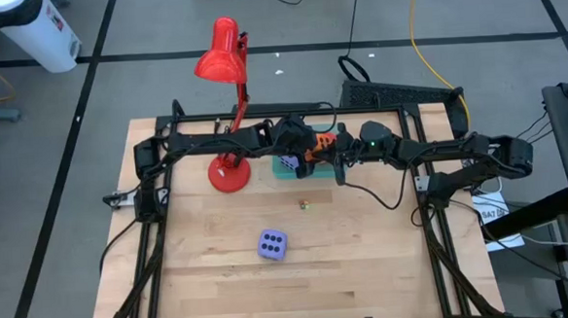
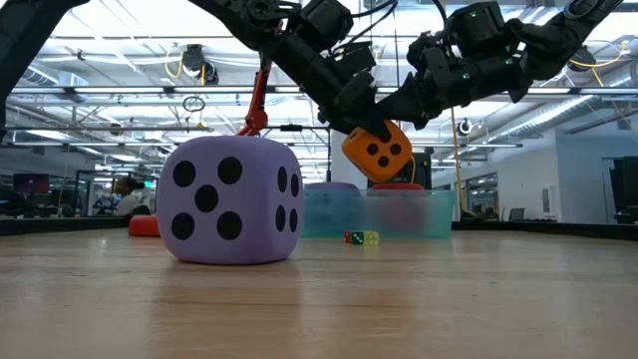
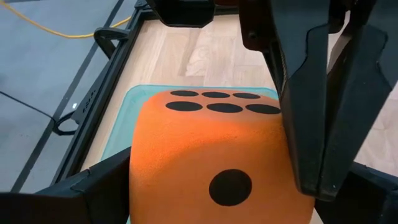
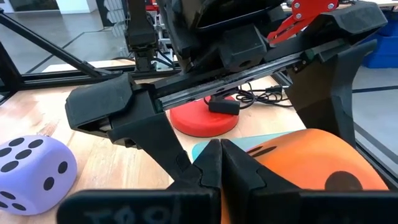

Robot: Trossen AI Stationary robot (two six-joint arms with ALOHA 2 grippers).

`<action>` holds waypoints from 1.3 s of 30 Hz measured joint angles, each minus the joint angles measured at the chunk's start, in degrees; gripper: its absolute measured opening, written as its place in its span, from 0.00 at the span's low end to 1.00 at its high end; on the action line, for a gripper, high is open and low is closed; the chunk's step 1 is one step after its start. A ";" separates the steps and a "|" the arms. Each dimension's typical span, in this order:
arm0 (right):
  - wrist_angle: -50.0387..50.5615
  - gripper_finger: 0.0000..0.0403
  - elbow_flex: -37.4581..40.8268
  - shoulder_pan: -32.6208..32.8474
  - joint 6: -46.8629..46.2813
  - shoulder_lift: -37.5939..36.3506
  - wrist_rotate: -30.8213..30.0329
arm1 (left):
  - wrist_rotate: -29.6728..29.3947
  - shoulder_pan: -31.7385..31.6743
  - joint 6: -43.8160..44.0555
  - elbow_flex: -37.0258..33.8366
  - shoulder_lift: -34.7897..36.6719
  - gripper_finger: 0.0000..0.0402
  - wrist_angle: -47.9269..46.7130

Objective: Pick & Place Dice
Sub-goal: Put the large orange die into the green bin

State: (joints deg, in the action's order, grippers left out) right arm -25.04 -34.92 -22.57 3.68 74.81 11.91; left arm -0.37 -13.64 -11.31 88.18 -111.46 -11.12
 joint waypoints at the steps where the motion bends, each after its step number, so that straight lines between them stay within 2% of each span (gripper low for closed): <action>1: -0.02 0.00 0.00 0.00 0.00 0.00 -0.07 | -0.23 0.03 0.42 0.00 0.00 1.00 -0.01; 14: -0.63 0.00 0.04 -0.02 -0.87 0.07 0.00 | 1.68 -0.38 6.54 0.17 0.11 1.00 -1.74; 19: -1.03 0.00 0.03 -0.02 -1.09 -0.06 0.10 | 1.72 -0.43 6.09 3.99 0.11 1.00 -7.21; 25: -1.12 0.00 0.02 -0.04 -1.09 -0.04 -0.10 | 0.12 -0.54 5.47 6.23 0.11 1.00 -10.68; 33: -1.48 0.00 0.04 0.05 -1.09 -0.05 0.17 | -1.42 0.15 3.99 5.99 0.11 1.00 -10.75; 39: -1.41 0.00 0.09 0.13 -1.75 -3.57 0.11 | -4.33 0.64 5.44 6.00 0.33 1.00 -10.98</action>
State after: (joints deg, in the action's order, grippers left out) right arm -26.44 -34.83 -22.44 1.94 71.23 12.02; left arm -4.70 -13.00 -5.87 94.18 -111.13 -22.10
